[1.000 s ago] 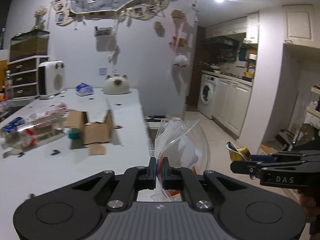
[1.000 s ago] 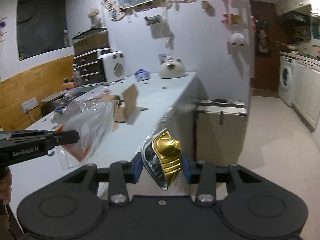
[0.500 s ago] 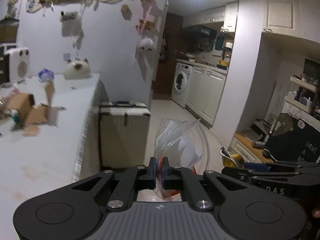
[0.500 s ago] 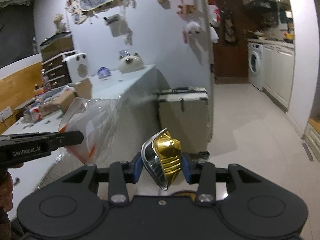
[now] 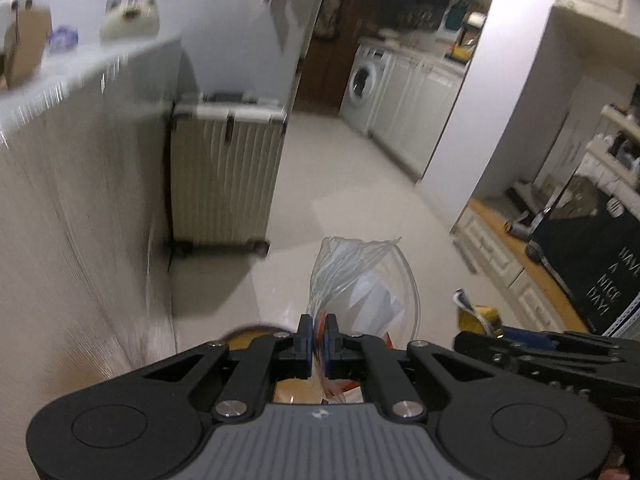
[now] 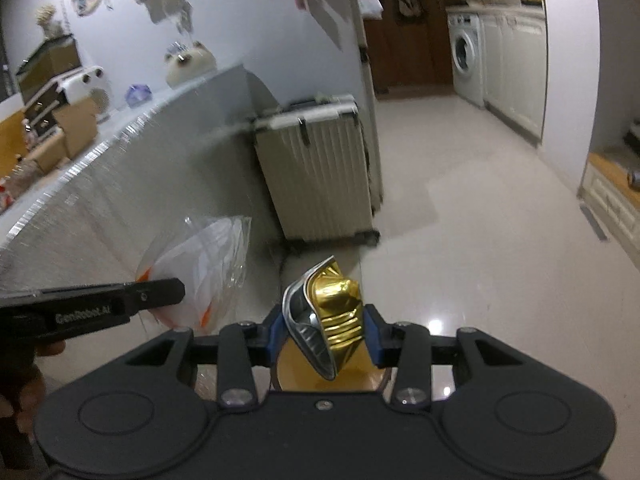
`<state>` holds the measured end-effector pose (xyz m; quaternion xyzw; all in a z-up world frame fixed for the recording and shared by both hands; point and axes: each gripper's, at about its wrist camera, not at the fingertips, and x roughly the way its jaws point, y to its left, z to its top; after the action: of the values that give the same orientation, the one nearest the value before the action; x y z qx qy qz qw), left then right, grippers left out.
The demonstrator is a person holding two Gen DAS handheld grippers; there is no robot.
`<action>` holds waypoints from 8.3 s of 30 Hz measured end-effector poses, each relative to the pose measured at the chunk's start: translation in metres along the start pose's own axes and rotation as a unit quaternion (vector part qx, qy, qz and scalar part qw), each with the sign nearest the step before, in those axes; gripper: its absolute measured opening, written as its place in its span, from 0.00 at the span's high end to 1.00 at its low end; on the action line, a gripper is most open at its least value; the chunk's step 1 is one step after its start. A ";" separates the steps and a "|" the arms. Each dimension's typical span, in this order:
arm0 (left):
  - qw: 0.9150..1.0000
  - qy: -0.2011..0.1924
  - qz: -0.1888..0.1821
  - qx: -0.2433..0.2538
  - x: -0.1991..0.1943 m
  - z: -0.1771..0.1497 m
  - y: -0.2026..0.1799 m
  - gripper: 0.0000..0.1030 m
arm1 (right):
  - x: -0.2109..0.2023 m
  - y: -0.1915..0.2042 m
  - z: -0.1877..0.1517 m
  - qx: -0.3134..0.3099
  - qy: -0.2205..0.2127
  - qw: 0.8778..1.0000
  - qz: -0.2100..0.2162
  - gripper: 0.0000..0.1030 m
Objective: Collect trash
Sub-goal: 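Carry the bag and gold wrapper with both tools over the yellow wastebasket, then open the left tool to drop the bag while the right drops the wrapper, then move both tools back over the table toward the bottles and cardboard box, then grasp the clear plastic bottle cap with the left tool while the right grasps the cardboard flap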
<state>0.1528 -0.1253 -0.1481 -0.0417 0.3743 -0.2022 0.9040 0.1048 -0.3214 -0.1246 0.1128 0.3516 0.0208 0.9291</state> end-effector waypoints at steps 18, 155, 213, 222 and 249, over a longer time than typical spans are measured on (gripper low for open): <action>0.983 0.127 0.014 -0.130 0.189 -0.057 0.088 0.96 | 0.168 -0.029 -0.047 0.072 0.121 0.990 -0.009 0.60; 0.962 -0.231 0.137 0.055 -0.241 0.055 0.041 0.00 | -0.128 0.085 0.058 -0.048 -0.208 0.977 0.000 0.00; 0.982 -0.156 0.051 -0.088 -0.239 0.128 0.490 0.00 | 0.138 0.451 0.170 -0.285 -0.088 0.950 0.094 0.00; 0.993 -0.117 0.001 -0.012 -0.230 0.117 0.441 0.05 | 0.162 0.453 0.180 -0.202 -0.074 0.976 0.039 0.15; 0.988 -0.096 0.083 -0.092 -0.254 0.063 0.357 0.67 | 0.035 0.367 0.118 -0.198 -0.082 0.965 0.148 0.80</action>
<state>0.1534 0.2970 -0.0167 -0.1124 0.3047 -0.0861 0.9419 0.2235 0.0168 0.0208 -0.0211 0.2422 0.2180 0.9452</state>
